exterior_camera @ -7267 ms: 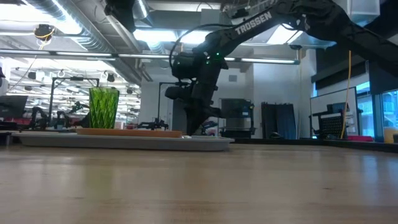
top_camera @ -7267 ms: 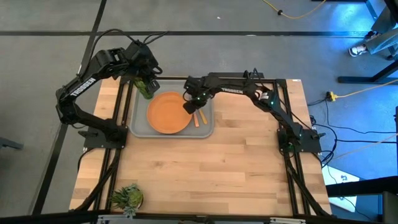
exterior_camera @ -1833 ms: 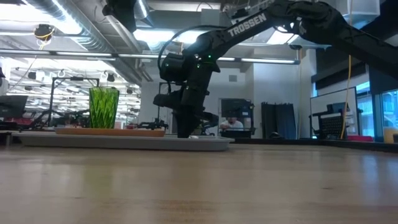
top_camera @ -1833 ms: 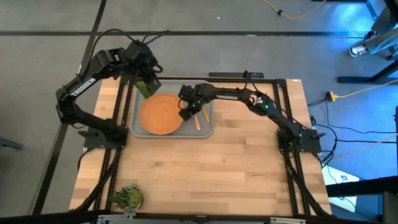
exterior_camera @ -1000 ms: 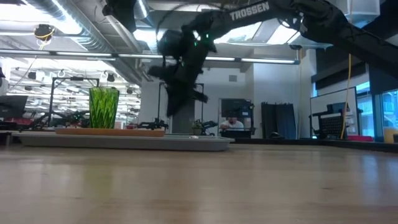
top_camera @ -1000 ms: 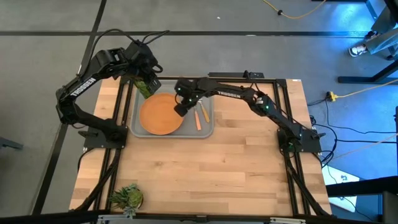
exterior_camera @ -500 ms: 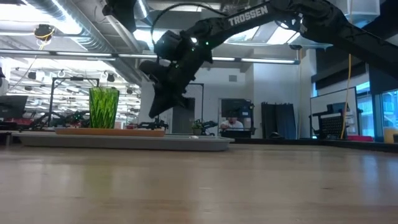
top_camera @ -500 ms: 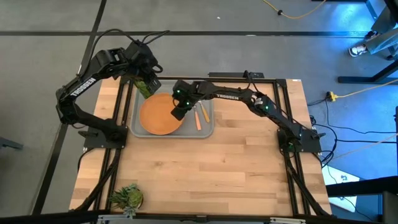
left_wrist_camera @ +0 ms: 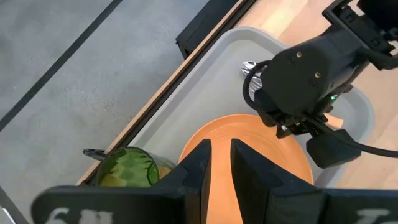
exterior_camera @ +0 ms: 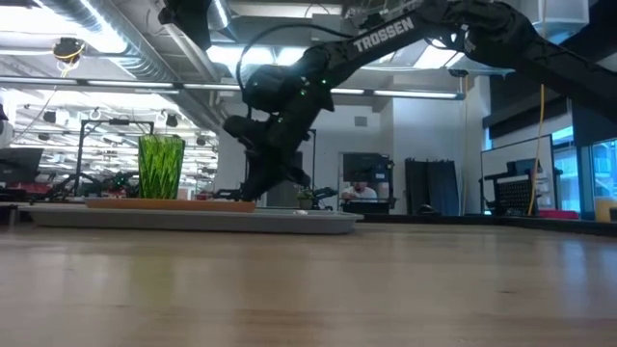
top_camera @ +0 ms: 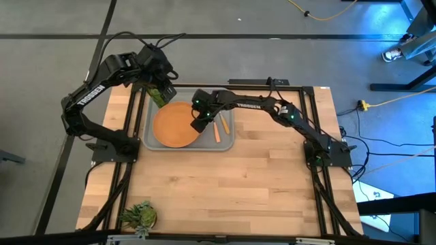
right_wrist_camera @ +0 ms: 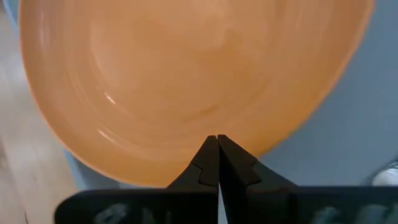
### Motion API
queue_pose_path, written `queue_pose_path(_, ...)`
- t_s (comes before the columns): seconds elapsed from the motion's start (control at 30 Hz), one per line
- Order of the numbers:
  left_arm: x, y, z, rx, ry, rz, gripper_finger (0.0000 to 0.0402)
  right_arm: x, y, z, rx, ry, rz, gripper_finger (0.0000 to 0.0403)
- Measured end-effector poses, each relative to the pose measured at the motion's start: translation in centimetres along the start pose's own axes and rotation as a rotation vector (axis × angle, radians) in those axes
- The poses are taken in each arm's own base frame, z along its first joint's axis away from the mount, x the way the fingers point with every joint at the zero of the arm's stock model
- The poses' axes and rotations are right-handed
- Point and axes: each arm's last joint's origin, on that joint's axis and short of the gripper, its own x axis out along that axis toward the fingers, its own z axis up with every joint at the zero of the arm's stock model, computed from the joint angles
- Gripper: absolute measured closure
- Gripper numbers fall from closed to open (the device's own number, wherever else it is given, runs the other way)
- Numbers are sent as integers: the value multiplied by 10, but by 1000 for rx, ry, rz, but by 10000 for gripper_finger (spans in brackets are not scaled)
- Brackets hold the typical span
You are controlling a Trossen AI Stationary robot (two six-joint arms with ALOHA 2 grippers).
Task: Pick and place plate/cup/fork/spoon on tray
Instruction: Adjust the orange plate on the gray serving tray, then adjust the orange spoon on the gray serving tray
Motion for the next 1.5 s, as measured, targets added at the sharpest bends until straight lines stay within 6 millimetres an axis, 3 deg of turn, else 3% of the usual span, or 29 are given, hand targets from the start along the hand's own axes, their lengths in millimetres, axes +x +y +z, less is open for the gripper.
queue_pose_path(0.57, 0, 0, 0, -2, 0, 0, 348, -4, -12, -5, 7, 61, -104, 402)
queue_pose_path(0.93, 0, 0, 0, 0, 0, 0, 348, -37, -2, 12, -69, 30, -184, 402)
queue_pose_path(1.07, 0, 0, 0, 0, 0, 0, 348, -54, -3, 13, -93, 49, -331, 402)
queue_pose_path(1.37, 0, 0, 0, 0, 0, 0, 348, -78, -59, 18, 15, 117, -431, 402)
queue_pose_path(1.5, 0, 0, 0, -1, -1, 0, 348, -96, -85, 26, 50, 109, -323, 402)
